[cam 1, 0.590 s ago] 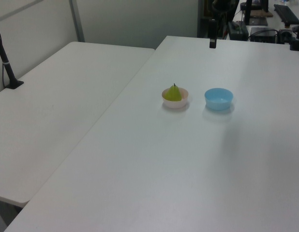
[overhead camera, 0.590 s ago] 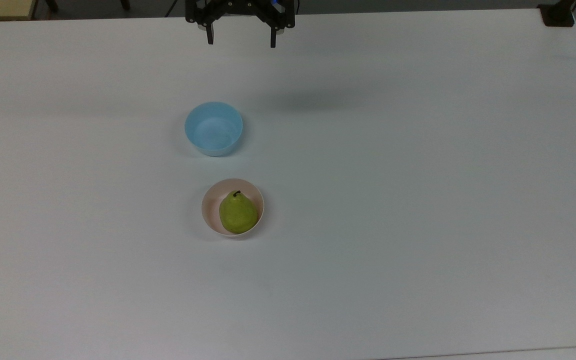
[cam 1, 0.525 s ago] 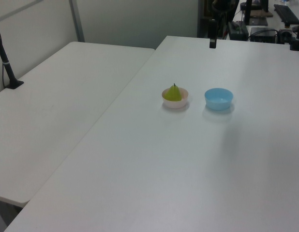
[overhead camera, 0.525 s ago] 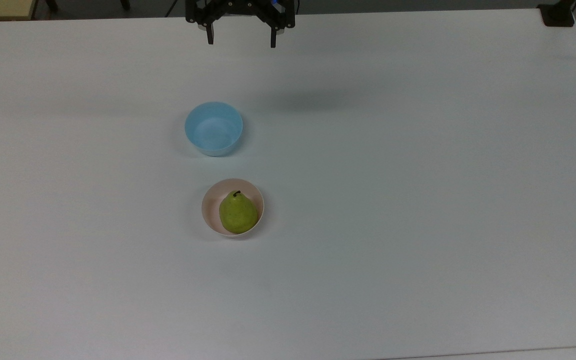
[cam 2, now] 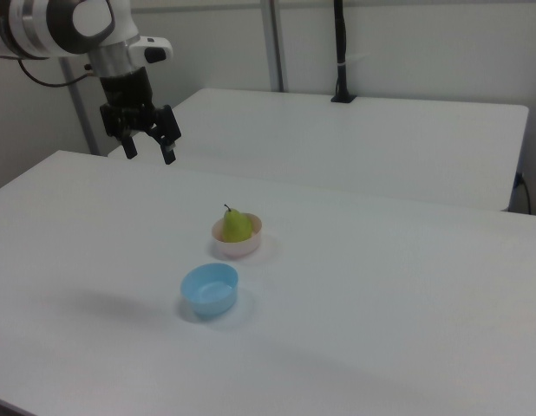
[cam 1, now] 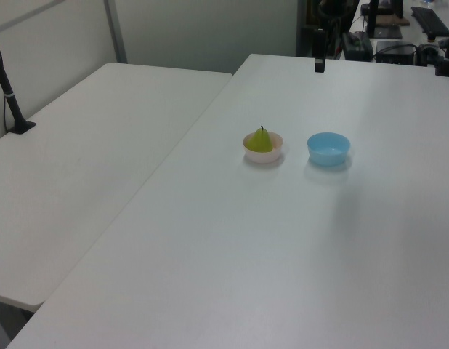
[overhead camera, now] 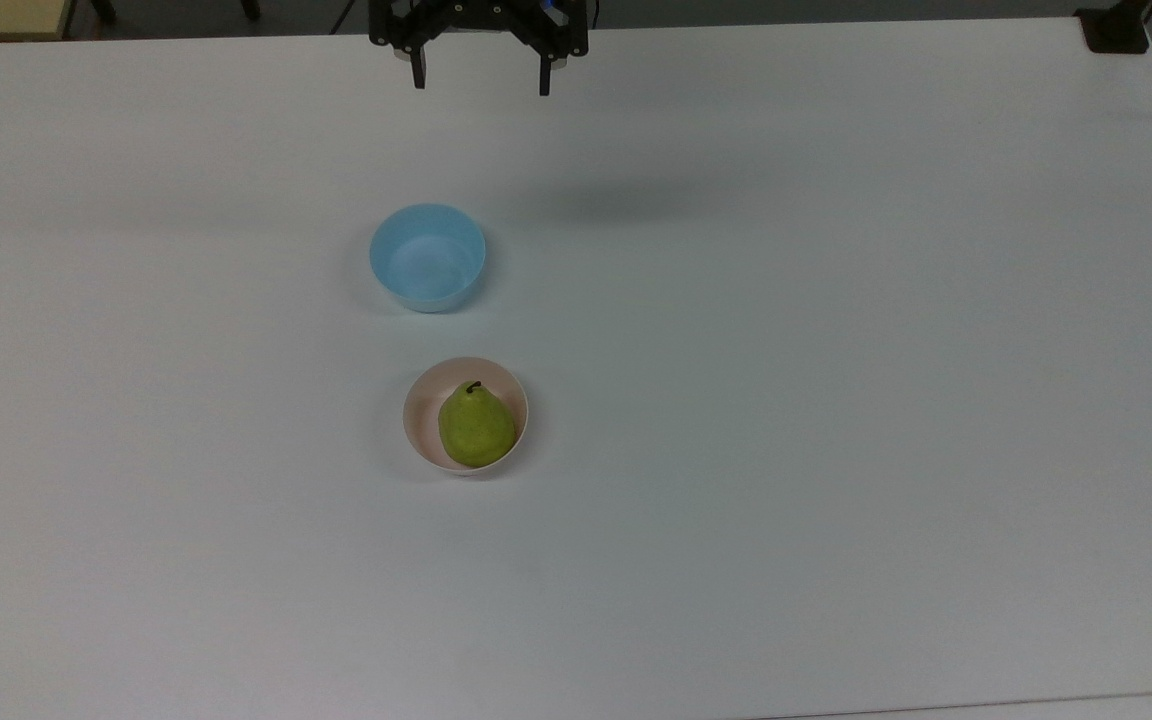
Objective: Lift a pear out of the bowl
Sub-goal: 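Move the open gripper toward the pink bowl holding the green pear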
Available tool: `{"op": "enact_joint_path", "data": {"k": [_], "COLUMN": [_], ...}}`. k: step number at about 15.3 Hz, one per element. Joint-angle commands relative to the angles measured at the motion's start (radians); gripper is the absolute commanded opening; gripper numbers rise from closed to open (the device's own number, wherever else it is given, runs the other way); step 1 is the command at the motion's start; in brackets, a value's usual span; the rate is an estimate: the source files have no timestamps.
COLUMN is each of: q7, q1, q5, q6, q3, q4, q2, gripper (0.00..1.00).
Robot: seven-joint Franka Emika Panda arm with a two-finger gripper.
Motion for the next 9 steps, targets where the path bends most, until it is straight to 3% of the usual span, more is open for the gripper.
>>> {"op": "enact_joint_path", "data": {"k": [1,9], "q7": [0.002,-0.010], "q1": [0.009,0.000], "q5": [-0.001,0.012], "q6": [-0.012,0.019], "q3": [-0.009,-0.015], "q4": [-0.024,-0.015], "q2": [-0.026,-0.003], "gripper": [1.00,1.00]}}
